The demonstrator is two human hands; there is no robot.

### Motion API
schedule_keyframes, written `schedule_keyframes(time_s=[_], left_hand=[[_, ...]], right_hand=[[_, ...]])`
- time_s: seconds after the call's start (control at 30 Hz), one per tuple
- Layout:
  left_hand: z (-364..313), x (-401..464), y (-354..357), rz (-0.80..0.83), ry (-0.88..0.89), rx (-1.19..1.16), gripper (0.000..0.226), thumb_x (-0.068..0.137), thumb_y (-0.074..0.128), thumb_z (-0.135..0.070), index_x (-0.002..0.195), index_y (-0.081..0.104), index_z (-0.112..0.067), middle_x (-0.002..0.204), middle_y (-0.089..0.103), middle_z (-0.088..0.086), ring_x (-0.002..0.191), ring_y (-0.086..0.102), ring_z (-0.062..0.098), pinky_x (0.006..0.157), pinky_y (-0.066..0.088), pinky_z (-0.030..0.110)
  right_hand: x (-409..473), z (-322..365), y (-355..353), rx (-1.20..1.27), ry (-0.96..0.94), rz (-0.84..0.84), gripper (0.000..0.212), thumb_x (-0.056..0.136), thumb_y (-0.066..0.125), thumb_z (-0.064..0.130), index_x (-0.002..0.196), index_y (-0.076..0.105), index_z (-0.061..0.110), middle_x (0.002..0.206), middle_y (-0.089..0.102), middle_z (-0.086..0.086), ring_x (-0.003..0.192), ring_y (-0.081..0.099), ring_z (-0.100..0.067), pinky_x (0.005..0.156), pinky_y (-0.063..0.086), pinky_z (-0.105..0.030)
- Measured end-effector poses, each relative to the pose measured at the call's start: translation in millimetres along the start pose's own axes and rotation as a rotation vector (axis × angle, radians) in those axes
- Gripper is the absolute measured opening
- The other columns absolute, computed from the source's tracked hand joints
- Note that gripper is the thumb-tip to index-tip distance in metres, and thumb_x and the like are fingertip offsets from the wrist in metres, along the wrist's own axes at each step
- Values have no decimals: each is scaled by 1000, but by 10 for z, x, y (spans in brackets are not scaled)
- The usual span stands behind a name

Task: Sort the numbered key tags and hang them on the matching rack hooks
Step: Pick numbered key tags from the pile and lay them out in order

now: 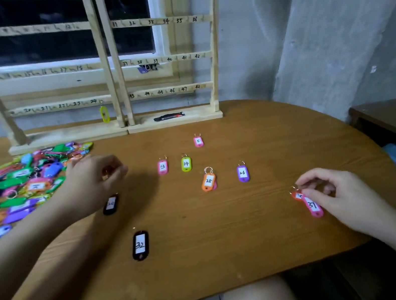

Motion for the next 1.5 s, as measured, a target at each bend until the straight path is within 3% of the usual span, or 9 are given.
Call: schedule_keyframes(time_s=[0.3,0.5,0.67,0.77,0.87,1.0,1.13,1.3,1.5], left_hand=[[970,-612,-500,-148,-223,24,13,94,66,-26,83,62,-32,80,68,-3,83,63,28,87,48,51],[1541,-933,-851,-300,-351,-6,5,92,64,-20,89,68,-22,79,64,-1,79,62,28,78,48,43],[1845,-939,-900,-319,-423,-13,16,85,58,-30,92,71,-25,85,66,-3,89,63,28,88,48,48],[1956,-768,-890,-313,-410,25,18,91,64,-13,91,69,-30,91,65,-3,100,61,30,89,40,44],[2042,-624,-858,-302,-406,50,12,92,67,-20,99,72,-28,94,56,-5,105,55,28,83,25,38],[2046,-556,-708,-296,-359,96,17,96,63,-27,109,73,-32,106,60,2,109,50,28,90,26,41],[2053,-589,-655,-295,-287,159,17,97,59,-28,103,73,-37,97,56,-3,100,46,23,83,19,35],[2089,-593,-632,-247,-224,176,22,98,49,-44,103,70,-37,99,57,-9,96,40,17,84,18,35],[2105,-653,-638,-157,-174,164,36,85,41,-61,101,66,-41,91,50,-18,92,33,8,86,22,36]], right_hand=[[155,994,350,12,-240,-82,16,92,71,9,87,74,24,87,69,14,71,58,3,65,41,-8],[419,1825,907,83,-342,7,16,94,69,18,83,75,28,80,71,13,62,59,-10,62,44,-12],[672,2537,1490,50,-418,153,13,97,65,21,90,76,22,90,73,14,80,59,7,70,38,-4],[833,2902,1889,69,-429,217,13,96,66,22,88,75,24,86,73,13,80,60,3,69,39,-7],[959,3309,2302,100,-469,279,12,96,65,19,91,76,20,86,71,11,78,59,3,66,39,-5],[1118,3714,2769,41,-517,322,10,96,63,15,97,73,17,87,66,9,76,55,1,65,39,-9],[1283,3890,3114,-59,-506,345,4,96,66,22,98,69,21,89,63,4,80,55,-14,73,46,-30],[1399,3917,3333,-174,-485,353,13,93,71,29,101,64,22,90,50,5,89,48,-17,74,39,-30],[1412,4018,3330,-217,-461,404,18,91,75,28,95,68,12,86,62,1,83,57,-18,72,46,-33]])
Point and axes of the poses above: each hand's wrist, its own x-axis towards the middle knuckle, its own y-axis out of the palm, z = x × y, the point moved 6 cm from there along x, towards the middle knuckle
